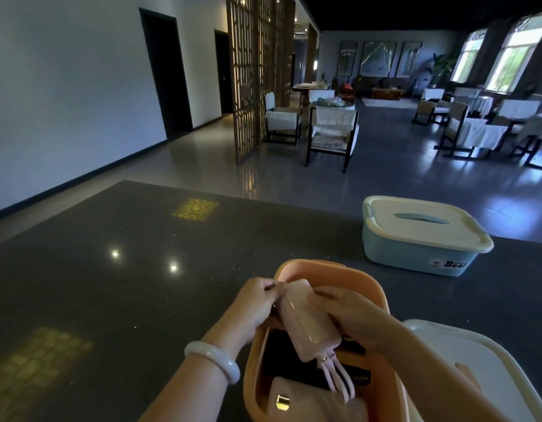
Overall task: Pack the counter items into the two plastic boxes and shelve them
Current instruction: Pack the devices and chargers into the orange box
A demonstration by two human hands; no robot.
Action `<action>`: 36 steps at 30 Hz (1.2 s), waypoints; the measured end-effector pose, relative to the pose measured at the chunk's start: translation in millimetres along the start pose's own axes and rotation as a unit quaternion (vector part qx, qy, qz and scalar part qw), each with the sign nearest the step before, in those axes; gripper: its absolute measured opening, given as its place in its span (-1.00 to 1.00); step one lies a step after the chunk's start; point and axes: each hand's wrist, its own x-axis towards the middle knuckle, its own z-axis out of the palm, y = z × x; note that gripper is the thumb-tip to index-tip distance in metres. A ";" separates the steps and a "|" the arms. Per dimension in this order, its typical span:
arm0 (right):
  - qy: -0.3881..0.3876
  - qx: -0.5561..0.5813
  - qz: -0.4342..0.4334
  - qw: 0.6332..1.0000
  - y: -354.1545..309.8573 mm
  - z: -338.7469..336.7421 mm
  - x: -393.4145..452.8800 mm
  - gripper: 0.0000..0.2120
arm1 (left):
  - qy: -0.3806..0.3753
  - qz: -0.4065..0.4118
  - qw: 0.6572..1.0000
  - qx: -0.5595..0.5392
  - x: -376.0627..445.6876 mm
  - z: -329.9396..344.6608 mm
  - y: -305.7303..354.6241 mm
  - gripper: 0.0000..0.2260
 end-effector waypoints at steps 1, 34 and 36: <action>0.017 -0.116 -0.006 0.993 -4.6 3.9 -1.0 -0.64 | 0.011 0.008 1.000 0.001 1.0 3.5 -2.1 -0.84; -0.069 -0.323 0.035 0.943 40.0 -13.6 87.6 -0.56 | 0.017 0.038 0.986 0.164 6.2 6.2 -55.9 -0.55; -0.056 -0.318 0.032 0.946 43.0 -8.2 87.1 -0.62 | 0.030 0.026 0.981 0.187 7.6 6.6 -55.4 -0.52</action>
